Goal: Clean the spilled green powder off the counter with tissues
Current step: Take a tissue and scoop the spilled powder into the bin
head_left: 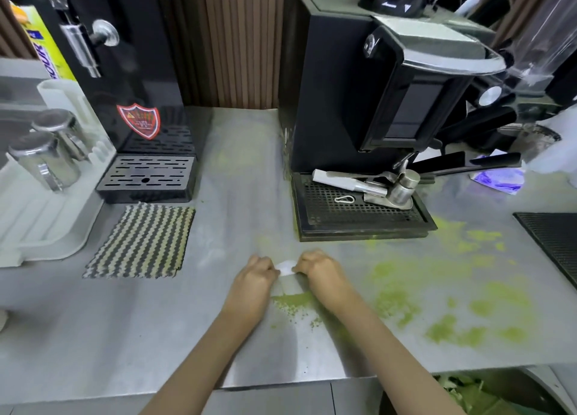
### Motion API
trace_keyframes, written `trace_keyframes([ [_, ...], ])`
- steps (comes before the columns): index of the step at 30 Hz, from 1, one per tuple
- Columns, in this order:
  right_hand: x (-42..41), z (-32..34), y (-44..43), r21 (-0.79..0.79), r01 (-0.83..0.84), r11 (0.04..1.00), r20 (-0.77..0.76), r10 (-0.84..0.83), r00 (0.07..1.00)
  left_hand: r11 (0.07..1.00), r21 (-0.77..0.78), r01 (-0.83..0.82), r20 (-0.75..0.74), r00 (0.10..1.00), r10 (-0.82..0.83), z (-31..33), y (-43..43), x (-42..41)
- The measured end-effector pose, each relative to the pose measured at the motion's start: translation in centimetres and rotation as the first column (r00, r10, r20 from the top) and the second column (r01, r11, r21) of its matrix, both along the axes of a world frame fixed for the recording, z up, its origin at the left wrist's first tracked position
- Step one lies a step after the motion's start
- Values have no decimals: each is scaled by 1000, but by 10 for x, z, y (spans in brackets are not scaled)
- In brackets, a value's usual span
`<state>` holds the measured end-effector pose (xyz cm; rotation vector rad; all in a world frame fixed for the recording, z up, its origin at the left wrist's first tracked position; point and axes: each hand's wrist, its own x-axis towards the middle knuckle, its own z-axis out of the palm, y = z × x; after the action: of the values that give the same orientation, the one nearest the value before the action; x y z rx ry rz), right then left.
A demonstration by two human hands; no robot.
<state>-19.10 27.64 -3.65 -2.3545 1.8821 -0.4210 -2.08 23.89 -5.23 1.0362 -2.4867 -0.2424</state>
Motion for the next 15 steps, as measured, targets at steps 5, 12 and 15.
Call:
trace_keyframes([
  [5, -18, 1, 46, -15, -38, 999, 29, 39, 999, 995, 4, 96, -73, 993, -95, -1, 50, -1],
  [12, 29, 49, -44, 136, 16, 991, 96, -29, 995, 969, 84, -234, -71, 968, 240, 26, -28, 23],
  [15, 53, 54, -87, 300, 23, 954, 105, -57, 993, 919, 166, -357, -70, 926, 372, 17, -56, 28],
])
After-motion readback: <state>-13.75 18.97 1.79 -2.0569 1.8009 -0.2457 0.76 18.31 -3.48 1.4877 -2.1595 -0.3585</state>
